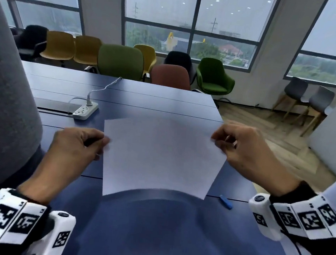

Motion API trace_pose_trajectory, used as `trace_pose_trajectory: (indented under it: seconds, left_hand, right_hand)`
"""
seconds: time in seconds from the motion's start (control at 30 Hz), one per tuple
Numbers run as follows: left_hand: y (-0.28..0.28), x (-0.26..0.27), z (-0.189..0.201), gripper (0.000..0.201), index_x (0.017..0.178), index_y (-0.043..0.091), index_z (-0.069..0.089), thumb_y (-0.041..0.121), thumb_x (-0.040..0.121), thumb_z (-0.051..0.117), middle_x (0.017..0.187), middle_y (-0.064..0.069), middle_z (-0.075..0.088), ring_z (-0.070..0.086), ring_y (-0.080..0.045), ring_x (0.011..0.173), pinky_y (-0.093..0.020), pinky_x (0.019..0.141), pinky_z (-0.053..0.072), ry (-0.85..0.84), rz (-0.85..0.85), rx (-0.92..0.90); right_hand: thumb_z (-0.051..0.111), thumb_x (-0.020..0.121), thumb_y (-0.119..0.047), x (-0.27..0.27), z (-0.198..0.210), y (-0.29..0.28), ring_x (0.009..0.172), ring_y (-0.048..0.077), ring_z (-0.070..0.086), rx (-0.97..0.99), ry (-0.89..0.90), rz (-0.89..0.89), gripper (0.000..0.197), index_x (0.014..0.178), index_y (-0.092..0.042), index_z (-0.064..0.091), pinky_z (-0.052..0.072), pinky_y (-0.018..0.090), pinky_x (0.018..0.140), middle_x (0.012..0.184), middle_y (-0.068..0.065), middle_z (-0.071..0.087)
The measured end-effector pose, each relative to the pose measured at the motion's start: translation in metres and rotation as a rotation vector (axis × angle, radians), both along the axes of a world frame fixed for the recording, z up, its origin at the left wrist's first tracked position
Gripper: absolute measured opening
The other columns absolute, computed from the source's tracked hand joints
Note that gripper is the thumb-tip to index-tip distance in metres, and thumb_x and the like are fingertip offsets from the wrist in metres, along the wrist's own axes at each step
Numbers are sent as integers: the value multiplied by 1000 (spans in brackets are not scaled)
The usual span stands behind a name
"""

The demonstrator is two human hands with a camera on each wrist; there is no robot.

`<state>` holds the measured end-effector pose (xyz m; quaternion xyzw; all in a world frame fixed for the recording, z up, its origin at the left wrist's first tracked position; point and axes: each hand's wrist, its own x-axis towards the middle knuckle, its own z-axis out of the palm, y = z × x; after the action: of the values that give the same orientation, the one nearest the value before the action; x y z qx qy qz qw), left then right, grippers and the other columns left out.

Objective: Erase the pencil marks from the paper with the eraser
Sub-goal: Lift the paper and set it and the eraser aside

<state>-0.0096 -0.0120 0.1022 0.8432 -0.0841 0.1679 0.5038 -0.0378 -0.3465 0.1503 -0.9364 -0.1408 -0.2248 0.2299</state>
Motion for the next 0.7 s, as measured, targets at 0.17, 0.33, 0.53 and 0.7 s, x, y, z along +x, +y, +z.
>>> trace_pose_trajectory:
  seconds: [0.17, 0.33, 0.53, 0.7]
  left_hand:
    - [-2, -5, -13, 53, 67, 61, 66, 12, 87, 71, 60, 8, 68, 66, -12, 54, -21, 60, 54, -15, 7, 87]
    - [0, 5, -23, 27, 72, 37, 71, 14, 87, 72, 60, 5, 68, 67, -16, 55, -31, 61, 54, -35, 12, 126]
    - [-4, 28, -26, 21, 70, 20, 71, 12, 90, 67, 57, 2, 67, 67, -18, 52, -32, 60, 56, 17, 40, 109]
    - [-22, 88, -9, 20, 72, 2, 66, 4, 92, 63, 49, -5, 61, 61, -17, 43, -35, 54, 60, 160, -28, 48]
  right_hand:
    - [70, 83, -1, 1, -17, 0, 77, 3, 57, -3, 67, -6, 15, 83, -16, 71, 40, 5, 63, 77, -13, 61]
    - [70, 82, -2, 4, -15, -2, 80, 3, 57, 38, 37, -12, 14, 84, -16, 71, 41, 5, 64, 77, -14, 63]
    - [72, 85, -23, 27, -51, -36, 64, 10, 61, 257, 59, -175, 12, 92, -17, 64, 52, 24, 61, 73, -3, 63]
    - [70, 84, -32, 28, -111, -76, 80, 16, 61, -161, 545, -294, 22, 90, -13, 61, 42, 20, 62, 83, -3, 63]
